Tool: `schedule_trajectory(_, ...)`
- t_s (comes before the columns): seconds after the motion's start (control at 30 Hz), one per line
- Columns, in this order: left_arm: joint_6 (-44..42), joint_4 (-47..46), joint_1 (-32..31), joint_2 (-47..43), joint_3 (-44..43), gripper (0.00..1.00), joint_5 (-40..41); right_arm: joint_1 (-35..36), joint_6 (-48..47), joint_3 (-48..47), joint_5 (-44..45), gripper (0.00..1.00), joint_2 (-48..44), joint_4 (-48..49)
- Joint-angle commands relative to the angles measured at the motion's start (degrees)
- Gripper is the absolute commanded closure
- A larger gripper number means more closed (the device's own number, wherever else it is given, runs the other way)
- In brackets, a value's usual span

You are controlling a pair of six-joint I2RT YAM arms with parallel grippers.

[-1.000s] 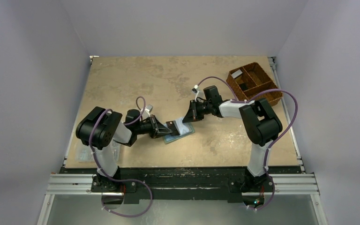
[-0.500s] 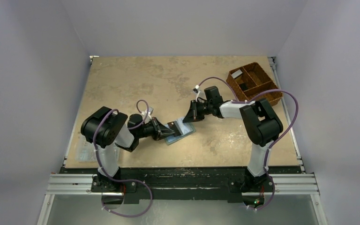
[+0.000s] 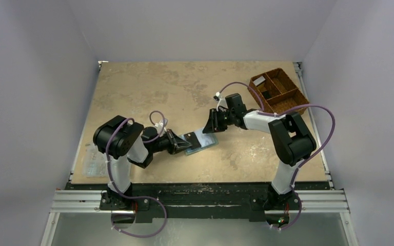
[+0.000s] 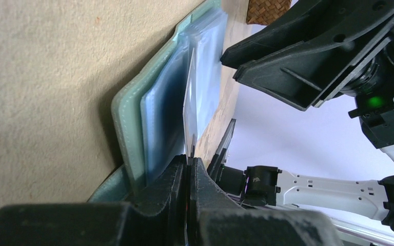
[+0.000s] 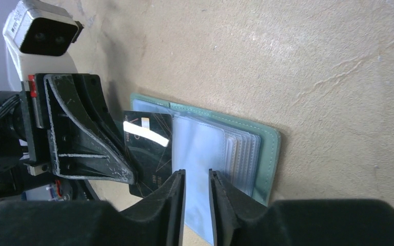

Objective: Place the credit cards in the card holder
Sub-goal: Insert the credit card into the card holder.

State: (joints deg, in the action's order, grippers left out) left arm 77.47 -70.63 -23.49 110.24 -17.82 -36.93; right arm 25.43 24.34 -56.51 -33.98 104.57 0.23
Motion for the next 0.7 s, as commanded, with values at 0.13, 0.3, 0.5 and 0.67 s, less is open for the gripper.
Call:
schedule_trajectory(0.13,2.5,-10.1,-2.1,5.4,-2.5,1.00,-1.0,-0.8,-3.4,0.9,2.1,0.60,-1.8,-3.9)
schedule_trajectory(0.3,3.3,-12.1,-2.3,7.1,-2.5,1.00,-1.1,-1.9,-3.0,1.0,4.0,0.59,-4.3,-4.7)
schedule_trajectory(0.5,2.7,-11.8,-2.3,7.5,-3.6,1.00,-1.3,-4.0,-1.8,2.0,6.4,0.55,-3.9,-4.4)
schedule_trajectory(0.67,2.7,-11.7,-2.3,8.2,-4.2,1.00,-1.7,-4.0,-3.8,1.2,5.2,0.50,-0.8,-5.5)
